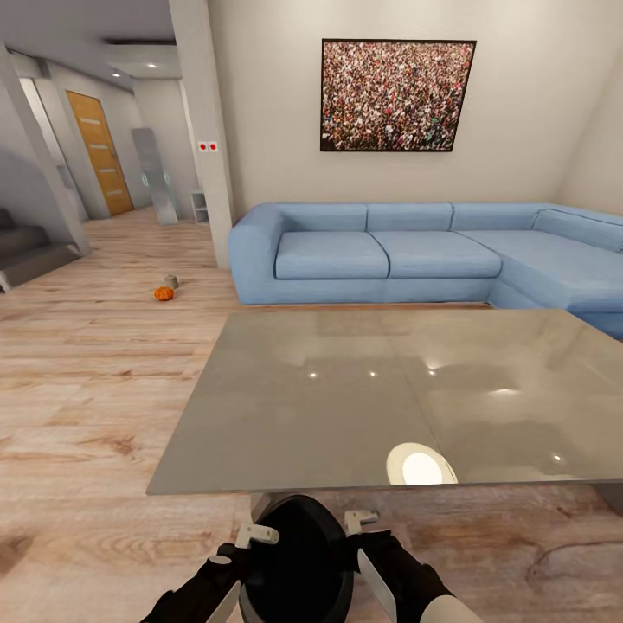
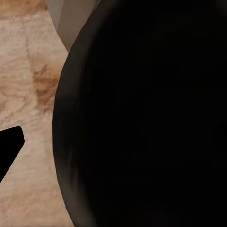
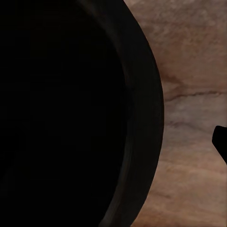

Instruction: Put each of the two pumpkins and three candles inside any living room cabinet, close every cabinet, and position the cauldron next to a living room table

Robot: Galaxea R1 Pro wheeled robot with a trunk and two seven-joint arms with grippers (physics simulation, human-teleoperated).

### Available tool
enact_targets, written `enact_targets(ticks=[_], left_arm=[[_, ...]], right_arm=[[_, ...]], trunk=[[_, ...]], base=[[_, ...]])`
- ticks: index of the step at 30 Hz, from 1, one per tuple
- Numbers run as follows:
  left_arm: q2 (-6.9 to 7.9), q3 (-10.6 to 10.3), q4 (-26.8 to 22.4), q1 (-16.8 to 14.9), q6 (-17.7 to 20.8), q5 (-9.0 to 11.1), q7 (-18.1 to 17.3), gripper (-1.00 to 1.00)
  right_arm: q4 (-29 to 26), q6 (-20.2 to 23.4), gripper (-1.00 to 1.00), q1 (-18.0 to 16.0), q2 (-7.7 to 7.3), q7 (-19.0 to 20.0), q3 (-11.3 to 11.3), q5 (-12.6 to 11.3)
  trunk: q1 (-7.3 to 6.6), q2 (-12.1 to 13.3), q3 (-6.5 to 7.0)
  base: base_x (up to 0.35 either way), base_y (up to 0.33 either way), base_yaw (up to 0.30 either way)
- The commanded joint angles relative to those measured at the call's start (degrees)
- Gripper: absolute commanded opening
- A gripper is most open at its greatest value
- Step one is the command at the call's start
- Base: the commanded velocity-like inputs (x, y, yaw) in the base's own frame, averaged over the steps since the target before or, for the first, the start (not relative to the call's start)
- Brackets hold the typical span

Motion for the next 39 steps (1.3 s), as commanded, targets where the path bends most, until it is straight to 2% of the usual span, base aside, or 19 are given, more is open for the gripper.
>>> enact_targets(ticks=[1,6,17,39], left_arm=[[0.06,-0.48,-0.11,-0.03,0.26,0.60,0.48,1.00],[0.06,-0.48,-0.17,-0.03,0.26,0.62,0.38,1.00],[0.11,-0.48,-0.27,-0.03,0.26,0.67,0.31,1.00],[0.13,-0.50,-0.49,-0.03,0.26,0.69,0.31,1.00]], right_arm=[[-0.06,0.24,1.00,-0.02,0.00,-0.17,0.10,-0.39],[-0.06,0.24,1.00,-0.02,0.00,0.02,0.10,-0.39],[-0.07,0.24,1.00,-0.02,0.00,3.09,0.10,-0.34],[-0.06,0.24,1.00,-0.02,0.00,3.27,0.10,-0.30]], trunk=[[-0.01,-0.02,-0.05],[-0.01,-0.02,-0.05],[-0.01,-0.02,-0.05],[-0.01,-0.02,-0.05]], base=[[0.000,0.000,0.000],[0.000,0.000,0.000],[-0.014,0.000,0.000],[-0.033,0.000,0.000]])
